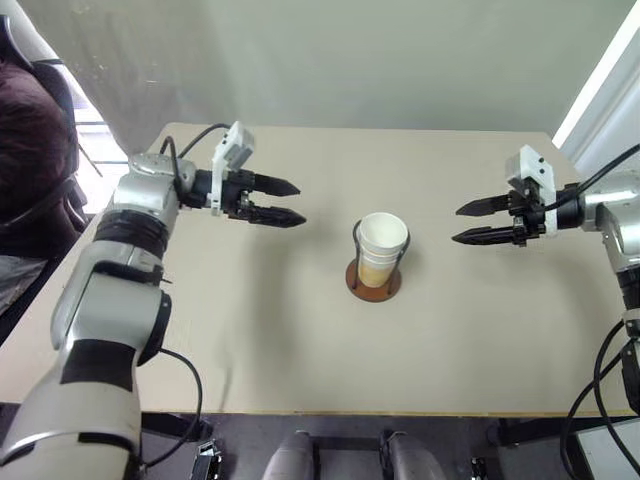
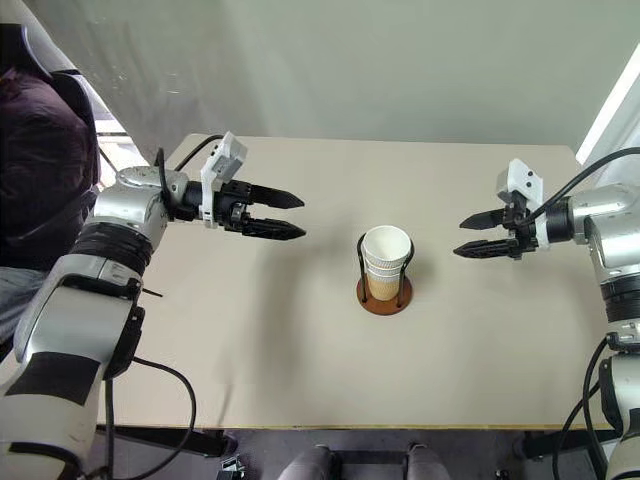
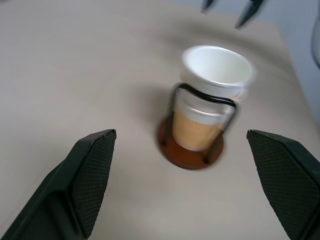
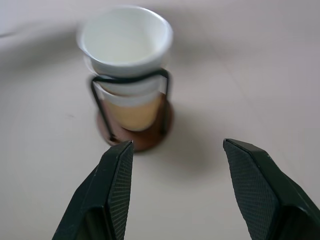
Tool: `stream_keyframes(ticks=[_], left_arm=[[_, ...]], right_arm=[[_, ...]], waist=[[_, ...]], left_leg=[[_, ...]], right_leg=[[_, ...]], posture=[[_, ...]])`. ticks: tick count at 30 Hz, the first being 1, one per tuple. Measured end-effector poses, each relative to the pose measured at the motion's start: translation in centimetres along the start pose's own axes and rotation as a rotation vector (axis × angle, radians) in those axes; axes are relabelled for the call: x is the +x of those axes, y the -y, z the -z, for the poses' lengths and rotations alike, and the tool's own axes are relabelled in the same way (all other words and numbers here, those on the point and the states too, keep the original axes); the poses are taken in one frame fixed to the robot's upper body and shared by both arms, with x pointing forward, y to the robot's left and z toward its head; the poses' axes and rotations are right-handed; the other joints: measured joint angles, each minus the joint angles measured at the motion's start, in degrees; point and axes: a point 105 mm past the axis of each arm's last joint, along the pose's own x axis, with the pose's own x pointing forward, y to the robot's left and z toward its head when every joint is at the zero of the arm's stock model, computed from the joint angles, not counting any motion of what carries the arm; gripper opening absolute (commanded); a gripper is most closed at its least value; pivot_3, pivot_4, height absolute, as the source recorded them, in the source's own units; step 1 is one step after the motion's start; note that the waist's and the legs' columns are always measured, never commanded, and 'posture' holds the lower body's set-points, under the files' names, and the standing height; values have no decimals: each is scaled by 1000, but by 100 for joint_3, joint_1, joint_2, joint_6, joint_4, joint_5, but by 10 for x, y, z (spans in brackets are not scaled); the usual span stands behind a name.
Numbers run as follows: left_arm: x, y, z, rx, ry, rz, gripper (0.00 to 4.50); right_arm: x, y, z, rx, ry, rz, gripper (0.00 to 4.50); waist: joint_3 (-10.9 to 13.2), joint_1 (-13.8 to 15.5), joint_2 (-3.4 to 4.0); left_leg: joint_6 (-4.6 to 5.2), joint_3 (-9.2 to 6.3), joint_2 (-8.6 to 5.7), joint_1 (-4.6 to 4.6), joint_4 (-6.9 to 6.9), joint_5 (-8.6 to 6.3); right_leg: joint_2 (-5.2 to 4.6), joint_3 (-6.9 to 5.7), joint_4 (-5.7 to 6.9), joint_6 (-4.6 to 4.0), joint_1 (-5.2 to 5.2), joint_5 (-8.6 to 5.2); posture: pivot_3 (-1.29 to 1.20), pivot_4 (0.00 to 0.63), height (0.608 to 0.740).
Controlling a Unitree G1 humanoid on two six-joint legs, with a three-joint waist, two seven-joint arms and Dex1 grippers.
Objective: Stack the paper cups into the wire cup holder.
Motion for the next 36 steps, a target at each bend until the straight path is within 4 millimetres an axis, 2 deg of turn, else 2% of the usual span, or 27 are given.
stream_keyframes(ticks=[5, 9, 16, 25, 30, 36], left_arm=[[-1, -23, 12, 14, 35, -211, 4480], [5, -34, 7, 25, 101, -320, 4480], [7, -36, 4, 20, 139, -336, 4480], [5, -36, 12, -13, 146, -347, 4480], [1, -38, 7, -3, 176, -367, 4480], [0, -37, 12, -22, 179, -373, 4480]], right_arm=[[3, 20, 18, 44, 15, 143, 2910], [14, 28, 25, 73, 40, 207, 2910], [19, 32, 20, 79, 86, 230, 2910], [27, 33, 22, 102, 107, 236, 2910], [31, 34, 16, 97, 126, 234, 2910], [32, 35, 20, 113, 120, 236, 2910]], waist=[[0, -21, 0], [1, -23, 1], [1, -22, 1], [1, -22, 1], [1, -26, 1], [1, -23, 1]], left_leg=[[0, 4, 4, 11, -4, 0], [-1, 10, 3, 13, -14, 0], [-4, 14, 3, 15, -37, -1], [-4, 13, 3, 20, -45, -1], [-4, 14, 3, 23, -52, -1], [-6, 13, 3, 23, -58, -2]], right_leg=[[-3, 2, -1, 9, 3, 5], [-3, 2, -5, 12, 0, 7], [-5, 2, -16, 12, -3, 6], [-6, 3, -14, 11, -4, 6], [-6, 3, -14, 10, -5, 6], [-8, 2, -14, 8, -7, 6]], posture=[[0, 150, 740], [0, 150, 740], [0, 150, 740], [0, 150, 740], [0, 150, 740], [0, 150, 740]])
